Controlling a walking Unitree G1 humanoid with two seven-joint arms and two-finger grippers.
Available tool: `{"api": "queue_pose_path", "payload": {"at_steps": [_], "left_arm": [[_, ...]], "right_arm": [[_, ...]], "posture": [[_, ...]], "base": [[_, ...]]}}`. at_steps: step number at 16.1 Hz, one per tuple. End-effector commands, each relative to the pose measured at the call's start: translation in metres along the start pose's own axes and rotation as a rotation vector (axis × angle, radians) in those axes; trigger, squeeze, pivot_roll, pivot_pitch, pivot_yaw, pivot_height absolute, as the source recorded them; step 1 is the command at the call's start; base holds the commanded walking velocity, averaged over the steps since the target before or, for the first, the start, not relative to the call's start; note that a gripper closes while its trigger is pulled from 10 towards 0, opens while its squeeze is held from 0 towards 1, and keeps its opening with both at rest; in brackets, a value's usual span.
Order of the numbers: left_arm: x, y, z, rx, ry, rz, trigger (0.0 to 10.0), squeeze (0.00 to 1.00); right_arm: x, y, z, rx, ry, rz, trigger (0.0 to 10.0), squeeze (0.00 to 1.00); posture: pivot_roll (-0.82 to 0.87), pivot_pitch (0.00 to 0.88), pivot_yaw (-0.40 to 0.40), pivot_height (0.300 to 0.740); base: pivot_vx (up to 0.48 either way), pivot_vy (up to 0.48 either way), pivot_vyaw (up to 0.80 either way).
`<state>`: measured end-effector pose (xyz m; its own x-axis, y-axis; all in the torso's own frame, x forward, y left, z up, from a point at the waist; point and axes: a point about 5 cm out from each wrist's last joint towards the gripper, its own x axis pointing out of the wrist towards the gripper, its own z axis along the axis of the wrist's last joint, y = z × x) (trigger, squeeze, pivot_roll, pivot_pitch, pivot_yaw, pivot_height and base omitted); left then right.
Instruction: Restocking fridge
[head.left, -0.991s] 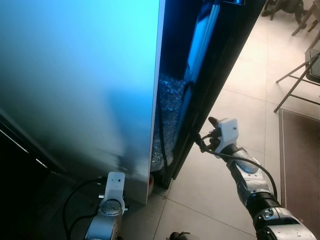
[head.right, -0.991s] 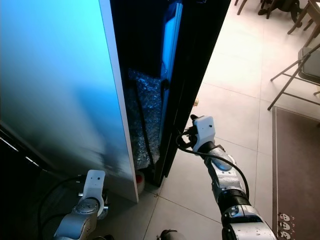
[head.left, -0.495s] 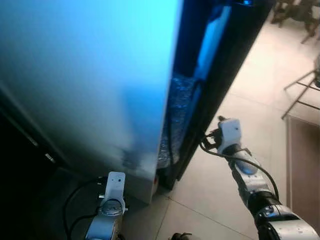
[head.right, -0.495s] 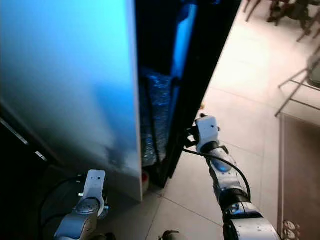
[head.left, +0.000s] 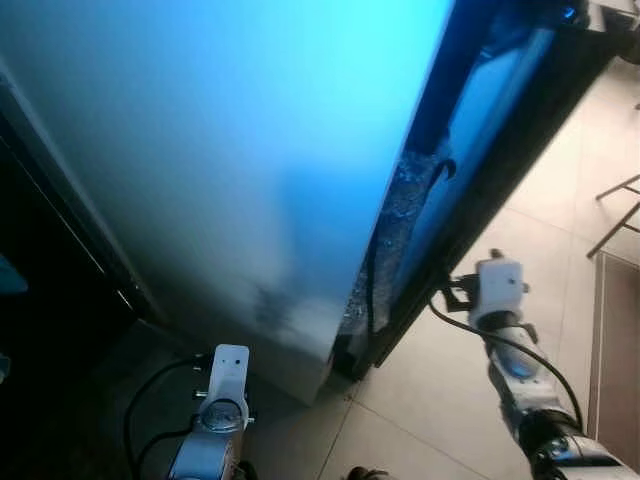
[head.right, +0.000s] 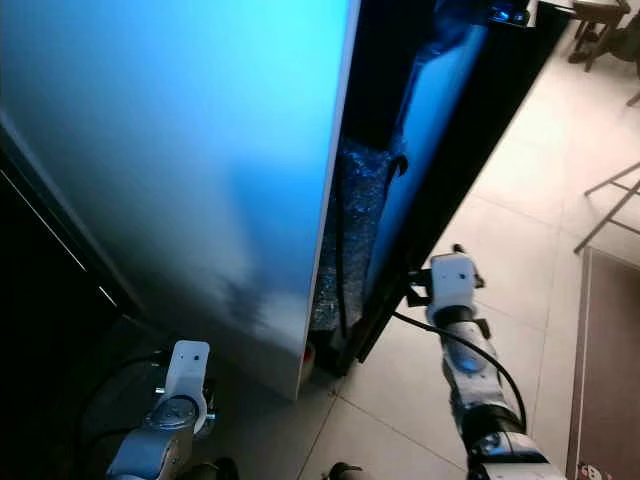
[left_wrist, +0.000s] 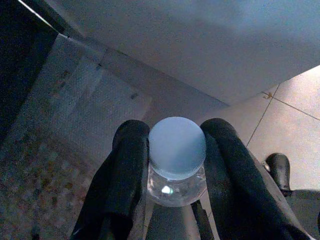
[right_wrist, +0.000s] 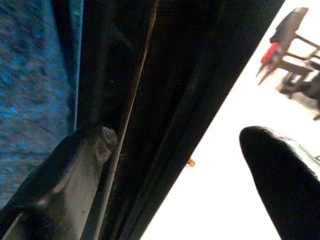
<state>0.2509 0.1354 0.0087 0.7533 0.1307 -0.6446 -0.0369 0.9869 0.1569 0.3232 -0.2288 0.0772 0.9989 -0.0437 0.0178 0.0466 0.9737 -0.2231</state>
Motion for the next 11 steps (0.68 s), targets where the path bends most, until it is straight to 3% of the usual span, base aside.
{"api": "queue_pose_path", "payload": {"at_steps": [1, 6, 11], "left_arm": [[-0.001, -0.001, -0.005, 0.006, 0.023, -0.007, 10.0, 0.00], [-0.001, -0.001, -0.005, 0.008, 0.026, -0.010, 10.0, 0.00], [-0.001, -0.001, -0.006, 0.009, 0.027, -0.010, 10.0, 0.00]], "right_arm": [[-0.013, -0.034, -0.017, 0.004, 0.097, -0.184, 10.0, 0.00], [-0.035, -0.035, -0.045, 0.047, 0.205, -0.264, 10.0, 0.00], [-0.062, -0.025, -0.079, 0.088, 0.383, -0.284, 10.0, 0.00]], "posture": [[-0.11, 0.173, -0.067, 0.740], [-0.11, 0.176, -0.069, 0.740], [-0.11, 0.177, -0.069, 0.740]], "base": [[0.000, 0.000, 0.00], [0.000, 0.000, 0.00], [0.000, 0.000, 0.00]]}}
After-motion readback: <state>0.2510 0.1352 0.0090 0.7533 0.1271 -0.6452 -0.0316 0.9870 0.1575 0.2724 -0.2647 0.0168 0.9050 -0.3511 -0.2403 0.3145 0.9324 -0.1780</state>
